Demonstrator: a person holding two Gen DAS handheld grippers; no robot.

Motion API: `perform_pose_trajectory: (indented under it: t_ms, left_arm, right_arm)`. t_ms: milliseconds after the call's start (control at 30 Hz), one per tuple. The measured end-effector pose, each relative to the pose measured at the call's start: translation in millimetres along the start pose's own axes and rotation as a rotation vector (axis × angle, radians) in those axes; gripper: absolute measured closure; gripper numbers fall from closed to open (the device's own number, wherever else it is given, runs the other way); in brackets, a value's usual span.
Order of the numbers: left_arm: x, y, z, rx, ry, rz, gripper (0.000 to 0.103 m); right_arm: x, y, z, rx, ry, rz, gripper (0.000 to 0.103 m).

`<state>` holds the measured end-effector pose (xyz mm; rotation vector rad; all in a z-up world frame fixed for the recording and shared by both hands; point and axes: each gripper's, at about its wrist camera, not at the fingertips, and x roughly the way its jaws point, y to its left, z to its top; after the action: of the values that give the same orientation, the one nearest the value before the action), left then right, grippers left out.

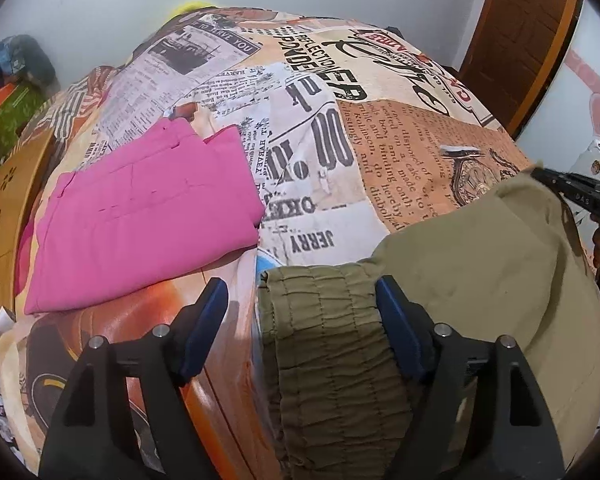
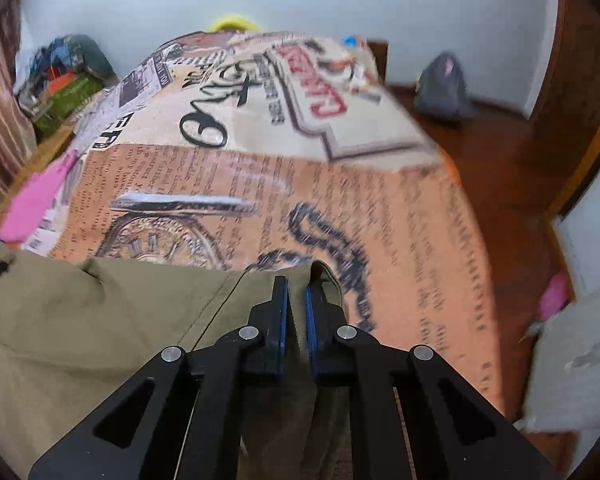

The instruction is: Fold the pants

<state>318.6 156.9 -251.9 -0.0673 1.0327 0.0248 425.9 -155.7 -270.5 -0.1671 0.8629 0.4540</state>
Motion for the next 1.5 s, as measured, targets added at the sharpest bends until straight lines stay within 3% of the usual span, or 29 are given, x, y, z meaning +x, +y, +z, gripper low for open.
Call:
perform_pose_trajectory:
  t_ms: [233,467,600,667,700,800,867,933,967,1033,1333,1367,1433,1500]
  left_arm:
    - [1,-1,-1,0.004,-0.004,0.027,0.021]
    - [1,-2,-1,0.018,-0.015,0.048,0.019]
    - [2,1,0,0.012,-0.005,0.039,0.019]
    - [-2,-1,0,0.034,-0.011,0.02,0.029]
    - [-3,-2,0,0.041,-0.006,-0.011,0.042]
    - [-4,-5,0,0.044,0.0,-0.028,0.048]
    - [-6,-7,0,0.05,-0.006,-0.024,0.05]
    - [-9,-6,0,0.044,-0.011,-0.028,0.052]
    - [-10,-5,1,0.04,-0.014,-0.032,0.052]
    - [-12,-4,0,0.033,-0.017,-0.039,0.055]
    - [-17,-10,-3,0.062,-0.042,0.015,0.059]
    - [-18,-9,-3,0.062,-0.048,0.022,0.059]
    - [-19,-8,-3,0.063,-0.054,0.024,0.06]
    - [-19,-7,-3,0.065,-0.054,0.037,0.06]
  right_arm:
    - [7,-21,9,0.028,0.006,-0.053,0.098]
    - [21,-4,13,-0.058,0.038,-0.149,0.098]
    - [18,-7,21,-0.037,0.05,-0.164,0.098]
    - [6,-10,21,-0.016,0.044,-0.158,0.097]
    - [-2,-11,21,-0.013,0.034,-0.153,0.095]
    - [-24,-11,15,-0.026,0.018,-0.125,0.092]
    - [-32,-10,9,-0.028,0.031,-0.112,0.087]
    - [-37,-7,2,-0.033,0.036,-0.092,0.064]
    - [-39,-5,0,-0.038,0.03,-0.091,0.058]
    - [-37,-1,-2,-0.053,0.017,-0.095,0.054]
    - [25,-3,7,0.072,0.139,0.04,0.055]
    - [30,-2,8,0.079,0.14,0.054,0.06]
    - [34,0,8,0.087,0.141,0.096,0.088]
    - [31,11,10,0.043,0.113,0.062,0.095]
